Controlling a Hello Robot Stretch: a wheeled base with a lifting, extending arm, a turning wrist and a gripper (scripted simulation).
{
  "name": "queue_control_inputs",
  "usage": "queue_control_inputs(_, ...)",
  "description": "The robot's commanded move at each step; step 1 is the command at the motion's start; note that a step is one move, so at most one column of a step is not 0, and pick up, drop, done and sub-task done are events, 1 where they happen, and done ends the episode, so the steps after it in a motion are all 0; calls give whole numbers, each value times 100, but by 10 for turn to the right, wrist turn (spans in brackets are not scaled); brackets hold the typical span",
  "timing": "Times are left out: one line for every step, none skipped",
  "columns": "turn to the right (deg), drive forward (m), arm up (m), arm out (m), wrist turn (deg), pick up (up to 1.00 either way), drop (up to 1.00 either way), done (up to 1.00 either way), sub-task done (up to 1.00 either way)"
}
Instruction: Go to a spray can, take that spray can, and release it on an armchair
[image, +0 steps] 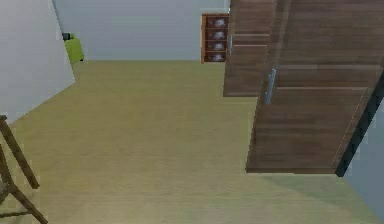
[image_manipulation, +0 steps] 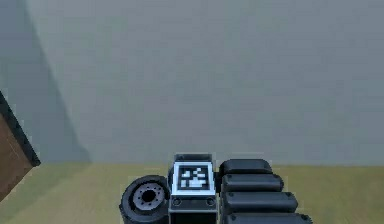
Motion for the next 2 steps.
queue_control_inputs(-30, 0, 0, 0, 0, 0, 0, 0, 0)
queue_control_inputs(0, 35, 0, 0, 0, 0, 0, 0, 0)
